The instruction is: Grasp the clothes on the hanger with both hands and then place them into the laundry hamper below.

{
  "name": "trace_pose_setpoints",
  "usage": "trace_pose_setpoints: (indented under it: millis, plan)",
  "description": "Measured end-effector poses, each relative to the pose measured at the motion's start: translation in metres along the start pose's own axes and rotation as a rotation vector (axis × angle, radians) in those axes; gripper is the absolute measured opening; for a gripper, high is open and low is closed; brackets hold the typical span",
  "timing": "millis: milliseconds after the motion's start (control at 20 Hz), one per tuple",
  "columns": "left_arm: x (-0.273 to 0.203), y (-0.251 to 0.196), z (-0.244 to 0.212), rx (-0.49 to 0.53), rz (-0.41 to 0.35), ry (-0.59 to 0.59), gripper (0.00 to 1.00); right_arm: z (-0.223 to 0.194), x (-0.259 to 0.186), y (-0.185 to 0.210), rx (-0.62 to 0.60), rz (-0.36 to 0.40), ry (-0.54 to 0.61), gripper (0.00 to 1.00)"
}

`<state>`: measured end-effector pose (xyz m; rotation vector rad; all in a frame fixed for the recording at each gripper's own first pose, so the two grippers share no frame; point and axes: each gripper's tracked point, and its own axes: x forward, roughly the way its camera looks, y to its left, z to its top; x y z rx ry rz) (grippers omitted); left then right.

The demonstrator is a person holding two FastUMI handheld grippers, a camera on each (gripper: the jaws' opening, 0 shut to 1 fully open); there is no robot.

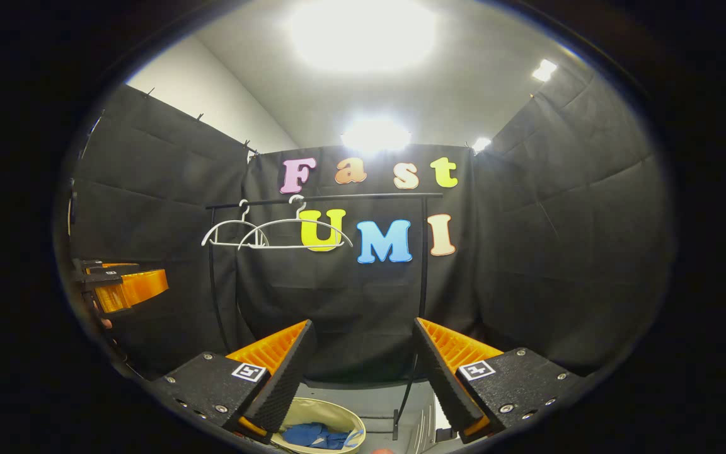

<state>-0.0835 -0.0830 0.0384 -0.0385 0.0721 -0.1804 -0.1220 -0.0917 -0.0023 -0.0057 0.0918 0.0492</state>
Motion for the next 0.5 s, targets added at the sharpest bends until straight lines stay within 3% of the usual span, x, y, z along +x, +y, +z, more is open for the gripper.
trace_pose_setpoints:
  millis: [500]
  plan:
    - [0.0065, -0.0046, 0.0032, 0.013, 0.004, -0.021, 0.92, 0.0038, 0.0047, -0.0028, 0.005, 0.006, -0.015, 0.95]
